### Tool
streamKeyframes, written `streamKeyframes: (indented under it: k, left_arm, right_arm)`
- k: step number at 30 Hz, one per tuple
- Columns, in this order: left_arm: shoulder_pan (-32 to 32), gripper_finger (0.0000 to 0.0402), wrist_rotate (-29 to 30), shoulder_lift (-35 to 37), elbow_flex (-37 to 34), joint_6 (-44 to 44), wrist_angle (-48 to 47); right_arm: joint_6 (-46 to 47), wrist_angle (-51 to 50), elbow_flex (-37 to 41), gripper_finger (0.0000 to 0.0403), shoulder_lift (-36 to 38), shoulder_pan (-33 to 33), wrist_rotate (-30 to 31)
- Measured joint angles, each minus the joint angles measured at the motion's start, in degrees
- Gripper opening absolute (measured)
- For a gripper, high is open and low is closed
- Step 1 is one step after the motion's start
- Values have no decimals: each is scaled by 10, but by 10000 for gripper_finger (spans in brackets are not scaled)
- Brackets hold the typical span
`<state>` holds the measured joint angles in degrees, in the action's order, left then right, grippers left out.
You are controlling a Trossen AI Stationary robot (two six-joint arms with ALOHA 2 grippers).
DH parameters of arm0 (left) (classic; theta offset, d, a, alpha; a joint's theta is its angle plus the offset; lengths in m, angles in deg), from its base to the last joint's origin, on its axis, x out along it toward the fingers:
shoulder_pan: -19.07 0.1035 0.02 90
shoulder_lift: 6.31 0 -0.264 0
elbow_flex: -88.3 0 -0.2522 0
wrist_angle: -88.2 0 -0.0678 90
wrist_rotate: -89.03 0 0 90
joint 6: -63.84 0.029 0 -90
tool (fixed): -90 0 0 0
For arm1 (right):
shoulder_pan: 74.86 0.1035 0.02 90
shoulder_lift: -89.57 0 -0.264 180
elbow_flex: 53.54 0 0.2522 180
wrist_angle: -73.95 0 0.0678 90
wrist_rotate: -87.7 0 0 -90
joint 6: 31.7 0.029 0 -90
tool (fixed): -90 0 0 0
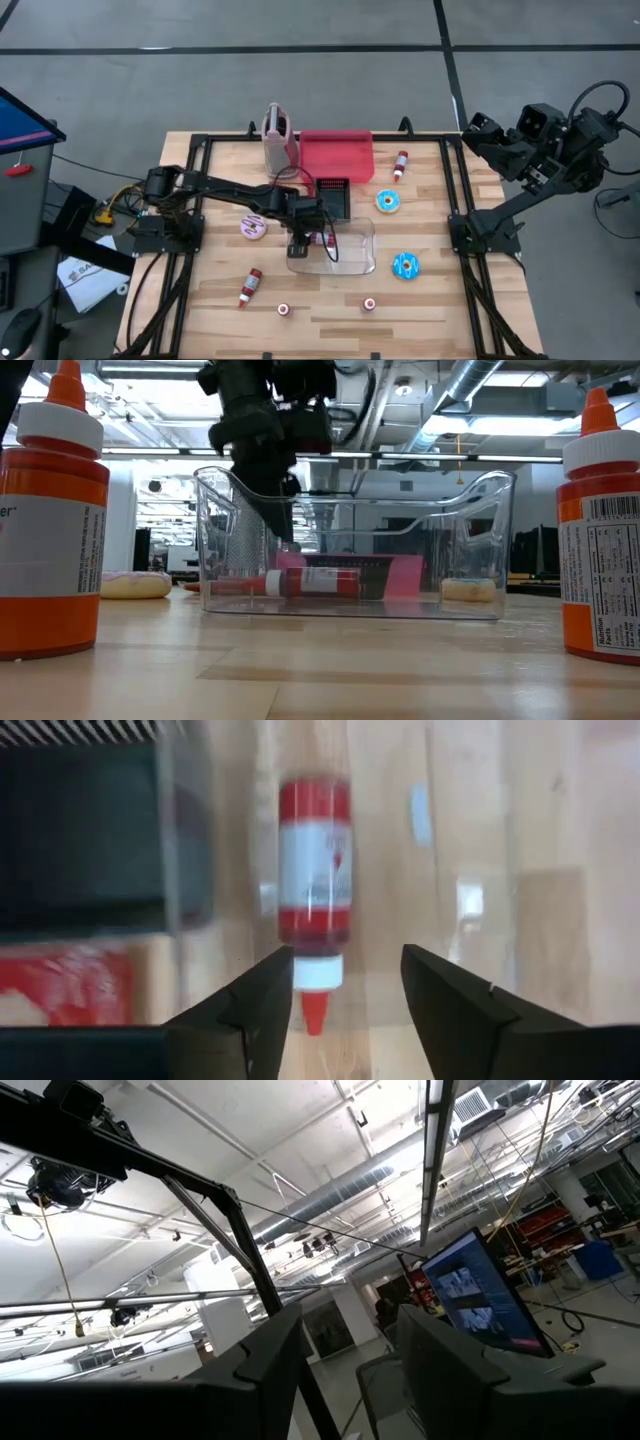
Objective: Pick & Place Food Item
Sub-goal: Put the left red food coloring bottle into the transparent bin
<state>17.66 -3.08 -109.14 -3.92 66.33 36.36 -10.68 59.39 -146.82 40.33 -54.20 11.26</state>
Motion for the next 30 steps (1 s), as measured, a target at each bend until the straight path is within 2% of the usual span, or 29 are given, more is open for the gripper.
streamKeyframes:
  k: [7, 10, 15, 19, 24, 30]
  left_arm:
    - [3, 190, 37, 116, 1, -23, -4]
    - [3, 191, 65, 165, 2, -84, -47]
    - [-12, 185, 86, 227, 0, -252, -211]
    - [-80, 172, 65, 261, -6, -393, -302]
    - [-177, 176, 46, 278, -7, -609, -356]
    - [-277, 213, 57, 254, -7, -822, -356]
  right_arm:
    - [0, 0, 0, 159, 0, 0, 0]
    - [0, 1, 0, 159, 0, 0, 0]
    - [-5, 3, 0, 159, 0, 0, 0]
    - [-5, 6, 0, 159, 0, -1, 0]
    - [-10, 9, 0, 159, 1, -1, 0]
    - [-11, 15, 0, 159, 1, -1, 0]
